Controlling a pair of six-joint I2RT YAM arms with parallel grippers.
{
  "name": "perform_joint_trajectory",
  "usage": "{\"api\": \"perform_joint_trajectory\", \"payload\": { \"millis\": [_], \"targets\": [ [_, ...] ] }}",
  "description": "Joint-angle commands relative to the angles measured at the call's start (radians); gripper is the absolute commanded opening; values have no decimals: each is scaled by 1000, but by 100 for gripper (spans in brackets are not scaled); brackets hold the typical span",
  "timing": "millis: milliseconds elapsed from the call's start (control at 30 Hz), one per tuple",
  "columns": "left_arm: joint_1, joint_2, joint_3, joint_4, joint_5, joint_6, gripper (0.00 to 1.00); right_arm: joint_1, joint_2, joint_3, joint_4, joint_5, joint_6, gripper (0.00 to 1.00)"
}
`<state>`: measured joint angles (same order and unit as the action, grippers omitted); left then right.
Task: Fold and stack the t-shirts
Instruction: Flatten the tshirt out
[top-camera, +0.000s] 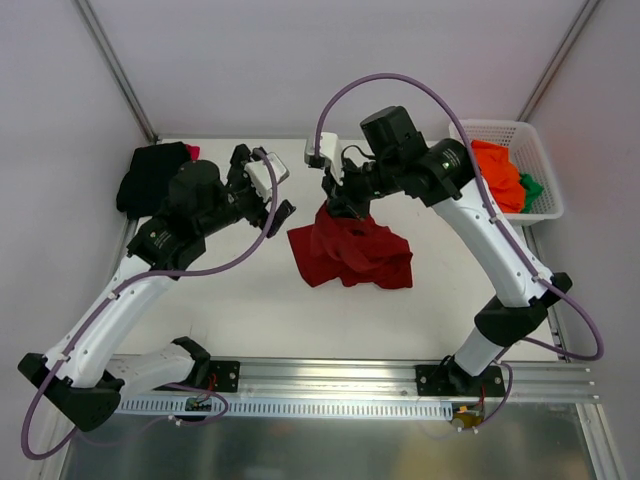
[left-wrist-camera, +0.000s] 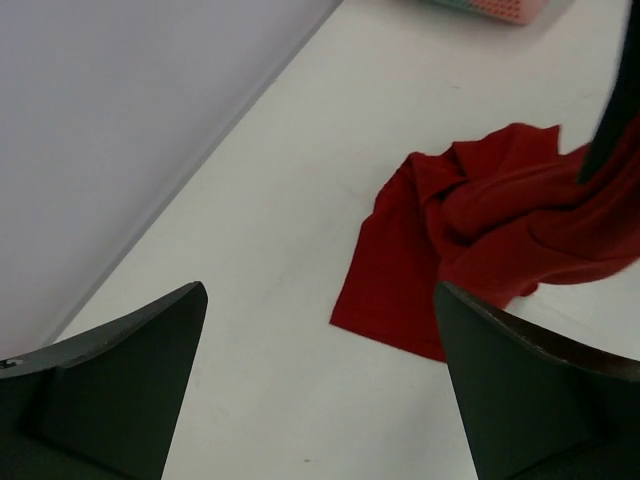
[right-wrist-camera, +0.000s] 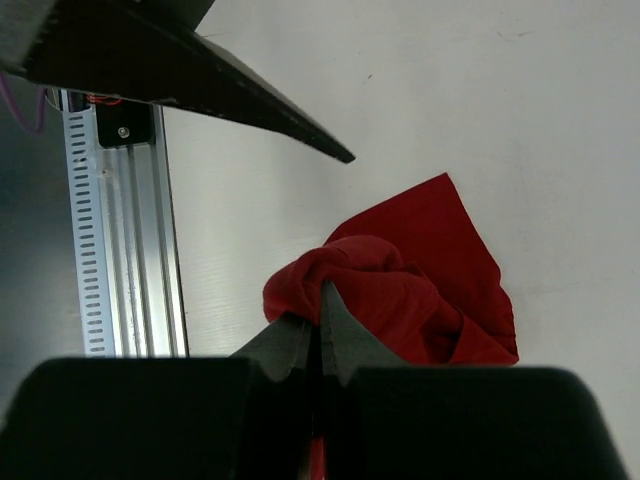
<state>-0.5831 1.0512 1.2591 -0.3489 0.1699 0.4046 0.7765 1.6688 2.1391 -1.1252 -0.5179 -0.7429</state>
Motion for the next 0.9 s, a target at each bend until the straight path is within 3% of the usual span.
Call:
{"api": "perform_joint_trajectory", "payload": {
  "millis": [0, 333, 600, 733, 867],
  "targets": [
    [-6, -27, 16, 30, 211, -76, 99, 7, -60, 44, 24, -34, 28, 0],
    [22, 91, 166, -111, 555, -194, 99, 10, -66, 8, 71, 64, 48, 0],
    [19, 219, 235, -163, 670, -178, 99, 20, -52, 8, 54, 18, 43, 0],
    [16, 283, 267, -193, 663, -162, 99, 21, -63, 12, 56, 21, 45, 0],
    [5, 329, 322, -206, 672, -173, 90, 21, -86, 21, 56, 13, 50, 0]
  ]
}}
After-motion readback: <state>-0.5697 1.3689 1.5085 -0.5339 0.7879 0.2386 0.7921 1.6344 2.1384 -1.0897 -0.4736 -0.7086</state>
